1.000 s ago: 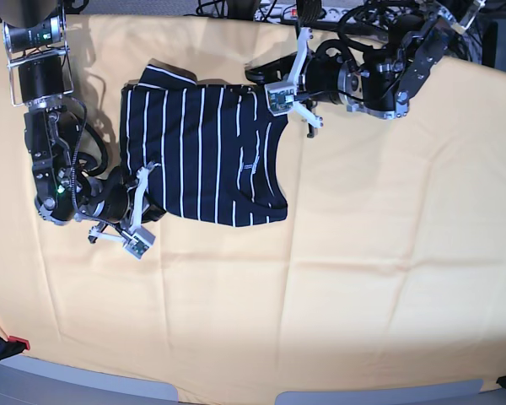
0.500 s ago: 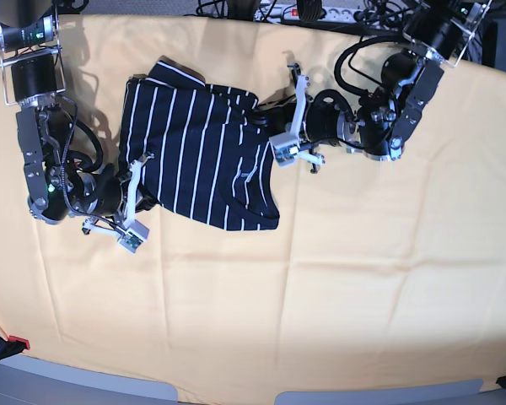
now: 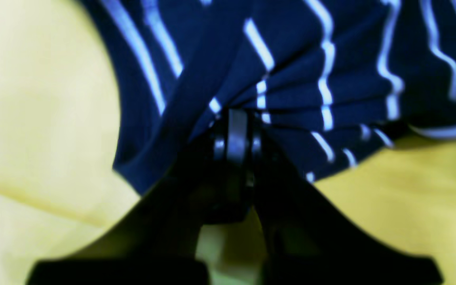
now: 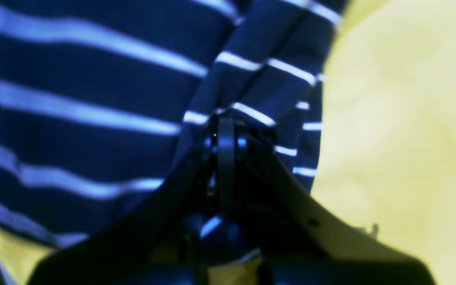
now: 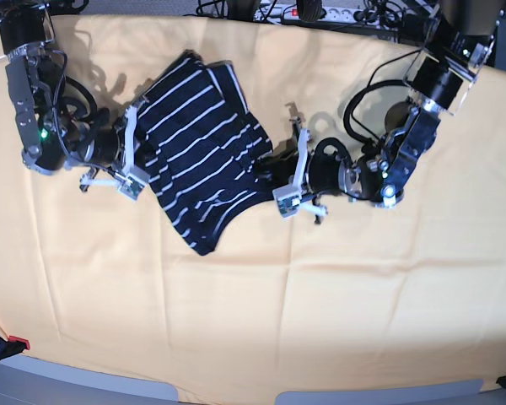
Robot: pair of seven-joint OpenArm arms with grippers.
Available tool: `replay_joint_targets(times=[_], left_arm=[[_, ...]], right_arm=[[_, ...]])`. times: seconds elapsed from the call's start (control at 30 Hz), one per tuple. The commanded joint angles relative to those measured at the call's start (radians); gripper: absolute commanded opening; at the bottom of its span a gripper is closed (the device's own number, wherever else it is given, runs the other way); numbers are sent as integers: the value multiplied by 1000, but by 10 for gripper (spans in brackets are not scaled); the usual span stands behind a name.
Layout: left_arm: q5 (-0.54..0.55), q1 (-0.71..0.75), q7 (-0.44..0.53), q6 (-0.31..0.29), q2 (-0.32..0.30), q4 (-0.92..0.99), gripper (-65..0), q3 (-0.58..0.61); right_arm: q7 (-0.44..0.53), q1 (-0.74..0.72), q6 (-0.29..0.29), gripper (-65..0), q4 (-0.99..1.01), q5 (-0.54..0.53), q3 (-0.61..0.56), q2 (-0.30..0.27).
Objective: Fold the T-shirt properly
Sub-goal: 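Grasp the folded shirt edges with both grippers and lift, then flip the folded shirt over and lay it flat, releasing both grippers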
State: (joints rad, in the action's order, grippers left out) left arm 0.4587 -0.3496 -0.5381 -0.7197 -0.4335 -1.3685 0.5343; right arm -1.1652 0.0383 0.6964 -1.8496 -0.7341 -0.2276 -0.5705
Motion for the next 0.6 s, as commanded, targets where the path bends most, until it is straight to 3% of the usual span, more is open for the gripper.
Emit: replay_joint_targets(times=[0.0, 0.07, 0.2, 0.33, 0.4, 0.47, 0.57], left_arm=[[-62, -42, 1, 38, -12, 8, -650, 11], [-102, -84, 61, 73, -1, 29, -650, 47], [-156, -157, 67, 93, 72, 99, -650, 76], [-155, -201, 62, 106, 98, 119, -650, 75], [-140, -224, 16, 108, 96, 101, -650, 68], [-59, -245, -75, 107, 90, 69, -650, 50], [117, -261, -217, 104, 69, -18, -650, -9]], right_arm=[[-11, 11, -5, -650, -34, -9, 6, -22], [-11, 53, -29, -650, -72, -10, 11, -40], [-16, 129, -60, -650, -130, 37, 77, -50], [21, 170, -174, -650, -153, 107, 231, -45], [44, 198, -227, -650, -152, 102, 316, -45], [69, 235, -244, -650, -151, 76, 378, -44], [128, 290, -181, -650, -145, -6, 407, -44]])
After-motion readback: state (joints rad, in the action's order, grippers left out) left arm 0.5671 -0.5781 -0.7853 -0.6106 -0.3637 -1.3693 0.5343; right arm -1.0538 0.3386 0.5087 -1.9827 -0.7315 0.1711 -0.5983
